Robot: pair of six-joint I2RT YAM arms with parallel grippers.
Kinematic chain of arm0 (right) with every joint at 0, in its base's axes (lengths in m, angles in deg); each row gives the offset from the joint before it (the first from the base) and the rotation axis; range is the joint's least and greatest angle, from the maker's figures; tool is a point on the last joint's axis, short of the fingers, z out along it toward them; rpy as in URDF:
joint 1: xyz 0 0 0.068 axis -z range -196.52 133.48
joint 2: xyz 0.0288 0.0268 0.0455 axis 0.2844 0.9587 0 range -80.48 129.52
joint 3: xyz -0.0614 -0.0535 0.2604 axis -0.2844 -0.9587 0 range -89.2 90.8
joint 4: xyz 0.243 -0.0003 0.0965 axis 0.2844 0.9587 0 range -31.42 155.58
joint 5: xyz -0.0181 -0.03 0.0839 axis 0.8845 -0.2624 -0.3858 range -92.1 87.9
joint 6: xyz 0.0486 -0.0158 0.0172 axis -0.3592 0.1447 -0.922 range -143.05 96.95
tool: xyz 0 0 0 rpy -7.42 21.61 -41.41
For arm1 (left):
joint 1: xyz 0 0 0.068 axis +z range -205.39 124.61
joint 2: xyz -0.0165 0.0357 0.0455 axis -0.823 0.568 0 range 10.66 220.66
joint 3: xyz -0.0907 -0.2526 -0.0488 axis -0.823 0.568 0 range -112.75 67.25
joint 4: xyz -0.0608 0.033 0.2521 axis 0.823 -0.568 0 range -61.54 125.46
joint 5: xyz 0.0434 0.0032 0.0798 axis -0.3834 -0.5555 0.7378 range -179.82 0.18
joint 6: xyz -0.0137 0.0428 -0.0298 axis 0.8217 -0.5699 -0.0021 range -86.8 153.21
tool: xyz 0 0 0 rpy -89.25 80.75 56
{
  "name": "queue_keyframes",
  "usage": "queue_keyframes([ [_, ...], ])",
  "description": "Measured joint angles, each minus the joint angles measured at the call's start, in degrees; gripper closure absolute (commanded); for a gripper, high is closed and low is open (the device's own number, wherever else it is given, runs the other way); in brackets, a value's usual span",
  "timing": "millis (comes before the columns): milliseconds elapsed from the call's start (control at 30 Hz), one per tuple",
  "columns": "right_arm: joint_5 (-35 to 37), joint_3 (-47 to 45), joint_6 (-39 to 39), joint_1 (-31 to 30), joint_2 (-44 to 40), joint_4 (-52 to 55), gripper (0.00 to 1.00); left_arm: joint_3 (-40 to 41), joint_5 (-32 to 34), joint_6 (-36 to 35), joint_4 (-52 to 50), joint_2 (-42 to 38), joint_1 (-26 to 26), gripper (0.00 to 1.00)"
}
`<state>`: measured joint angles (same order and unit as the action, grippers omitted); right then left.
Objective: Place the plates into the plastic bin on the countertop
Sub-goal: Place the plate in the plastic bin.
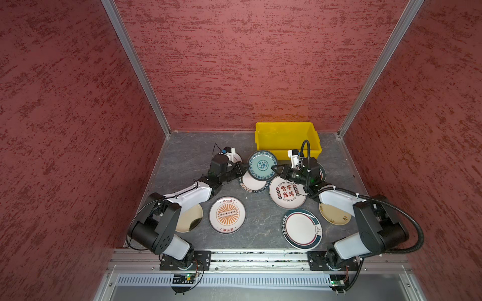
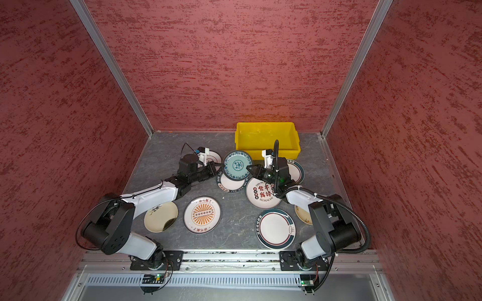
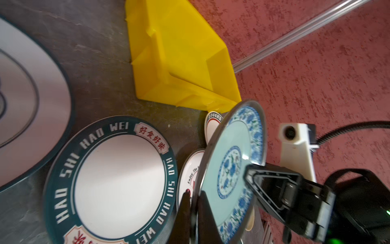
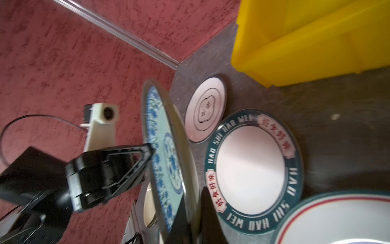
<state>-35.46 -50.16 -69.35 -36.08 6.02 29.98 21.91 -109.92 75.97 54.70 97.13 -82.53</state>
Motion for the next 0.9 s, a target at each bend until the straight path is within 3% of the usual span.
queue_keyframes([
  [33, 0.15, 0.15, 0.00, 0.00, 0.11, 0.13, 1.00, 0.02, 0.15, -0.04, -0.15, 0.11, -0.04, 0.99],
  [167, 0.66, 1.44, 1.09, -0.59, 0.39, 1.70, 1.00, 0.35, 0.57, 0.72, 0.63, 0.15, -0.04, 0.46],
  [267, 1.20, 4.00, 2.89, -0.96, 1.57, 3.67, 1.00, 1.22, 1.07, 1.01, 1.42, -0.72, -0.02, 0.27],
  [433, 4.31, 12.02, 6.78, -0.94, 4.76, 10.34, 1.00, 2.89, 2.69, -0.20, 1.18, -5.38, 0.33, 0.06],
  [500, 6.67, 16.02, 8.48, -0.70, 6.08, 13.90, 1.00, 3.37, 3.32, -0.52, 0.94, -7.74, 0.79, 0.00],
  [900, 19.87, 42.25, 18.99, 6.64, 18.32, 35.71, 1.00, 8.17, 7.26, -4.28, -2.73, -18.80, 3.74, 0.01],
])
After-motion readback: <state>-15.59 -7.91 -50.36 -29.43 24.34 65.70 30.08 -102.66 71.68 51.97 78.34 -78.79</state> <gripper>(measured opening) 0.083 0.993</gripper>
